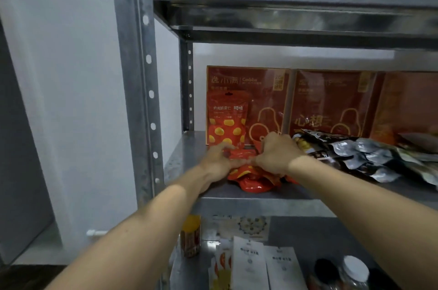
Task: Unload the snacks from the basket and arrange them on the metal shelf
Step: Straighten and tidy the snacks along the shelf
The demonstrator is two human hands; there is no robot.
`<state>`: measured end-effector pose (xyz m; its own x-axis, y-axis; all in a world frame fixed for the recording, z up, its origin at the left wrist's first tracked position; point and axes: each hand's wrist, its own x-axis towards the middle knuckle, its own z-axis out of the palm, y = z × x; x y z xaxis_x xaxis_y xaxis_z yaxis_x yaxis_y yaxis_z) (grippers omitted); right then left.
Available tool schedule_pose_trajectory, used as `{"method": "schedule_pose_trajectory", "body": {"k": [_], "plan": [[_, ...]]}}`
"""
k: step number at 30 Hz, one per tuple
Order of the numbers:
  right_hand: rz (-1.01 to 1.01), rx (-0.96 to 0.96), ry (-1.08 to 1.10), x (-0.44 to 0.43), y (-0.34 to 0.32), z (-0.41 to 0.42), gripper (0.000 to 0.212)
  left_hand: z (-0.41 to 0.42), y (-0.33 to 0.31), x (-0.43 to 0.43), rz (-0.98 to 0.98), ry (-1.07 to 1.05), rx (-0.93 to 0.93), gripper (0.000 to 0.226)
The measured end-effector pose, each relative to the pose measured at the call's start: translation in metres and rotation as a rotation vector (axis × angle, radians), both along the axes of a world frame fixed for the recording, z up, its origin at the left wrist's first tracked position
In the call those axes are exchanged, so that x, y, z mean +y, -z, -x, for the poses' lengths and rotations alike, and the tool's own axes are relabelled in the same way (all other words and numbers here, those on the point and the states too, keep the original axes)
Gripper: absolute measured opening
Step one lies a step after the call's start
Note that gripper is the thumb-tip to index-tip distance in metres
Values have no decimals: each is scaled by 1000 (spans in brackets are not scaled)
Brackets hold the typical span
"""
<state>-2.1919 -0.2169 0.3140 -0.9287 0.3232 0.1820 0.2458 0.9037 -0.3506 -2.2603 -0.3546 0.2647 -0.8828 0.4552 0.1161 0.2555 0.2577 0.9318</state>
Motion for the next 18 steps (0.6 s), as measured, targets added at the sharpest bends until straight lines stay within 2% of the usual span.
{"method": "schedule_pose_trajectory", "body": {"k": [2, 5, 10, 13, 18], "plan": [[-28, -16, 29, -8, 1, -9, 48, -9, 1, -1, -104, -8, 12, 41], [5, 5, 42, -18, 5, -18, 51, -21, -1, -5, -228, -57, 28, 49], [271, 79, 52, -25, 12, -19, 65, -32, 4, -15, -367, -191, -7, 56], [467, 138, 18, -27, 13, -18, 61, -39, 4, -23, -420, -245, 70, 56], [635, 263, -54, -26, 13, -20, 82, -39, 0, -27, -495, -279, 169, 64]]}}
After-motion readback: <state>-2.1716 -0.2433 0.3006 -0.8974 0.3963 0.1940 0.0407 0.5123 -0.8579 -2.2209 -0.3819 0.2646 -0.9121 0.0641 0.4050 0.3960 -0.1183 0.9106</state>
